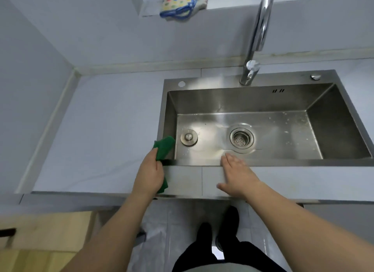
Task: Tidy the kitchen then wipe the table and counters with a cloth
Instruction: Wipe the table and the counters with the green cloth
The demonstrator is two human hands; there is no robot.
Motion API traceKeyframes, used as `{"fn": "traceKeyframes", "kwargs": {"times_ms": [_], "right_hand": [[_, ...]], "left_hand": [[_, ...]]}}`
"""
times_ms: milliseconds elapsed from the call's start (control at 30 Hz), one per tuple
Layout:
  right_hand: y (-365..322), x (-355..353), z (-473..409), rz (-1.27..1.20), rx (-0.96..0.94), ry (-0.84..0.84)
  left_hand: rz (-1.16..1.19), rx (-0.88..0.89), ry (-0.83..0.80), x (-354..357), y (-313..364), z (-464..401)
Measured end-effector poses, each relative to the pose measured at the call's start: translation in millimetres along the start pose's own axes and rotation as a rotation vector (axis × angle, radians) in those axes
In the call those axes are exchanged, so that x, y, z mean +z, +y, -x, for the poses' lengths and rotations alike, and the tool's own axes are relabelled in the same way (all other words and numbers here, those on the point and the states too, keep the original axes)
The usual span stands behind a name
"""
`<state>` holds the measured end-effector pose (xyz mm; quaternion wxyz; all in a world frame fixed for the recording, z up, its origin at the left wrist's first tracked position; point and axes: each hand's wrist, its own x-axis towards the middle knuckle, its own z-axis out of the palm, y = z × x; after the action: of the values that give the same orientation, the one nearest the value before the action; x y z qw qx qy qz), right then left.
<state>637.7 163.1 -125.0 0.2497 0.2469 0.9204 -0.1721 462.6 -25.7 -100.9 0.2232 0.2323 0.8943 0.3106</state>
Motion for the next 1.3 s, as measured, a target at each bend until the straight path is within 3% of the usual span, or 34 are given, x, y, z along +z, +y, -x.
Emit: {"fn": "traceKeyframes", "kwargs": {"times_ms": [133,233,333,700,800,967,1300], "right_hand": [[-17,15,4,0.121,0.028,-0.016],[-20,23,0,0.186,0.083,-0.022],[-19,26,-3,0.203,0.084,-0.026],[0,26,9,0.103,0.024,0.047],[-4,24,22,0.071,0.052,0.150],[-47,28,16,0.108,-0.082,0.202],[-72,51,17,0.206,-0.013,0.134]], "left_hand": [[-0.346,-0.002,-0.343,22,-27,12],[-0.614,0.190,-0.252,16,-45,6],[-0.808,0.271,-0.338,15,-62,2],[-0.700,0.270,-0.419,94,-5,26],[-0.704,0.323,-0.413,83,-7,24],[-0.885,0.514,-0.321,49,-17,12],[-1.042,0.624,-0.460,37,-7,-11]]}}
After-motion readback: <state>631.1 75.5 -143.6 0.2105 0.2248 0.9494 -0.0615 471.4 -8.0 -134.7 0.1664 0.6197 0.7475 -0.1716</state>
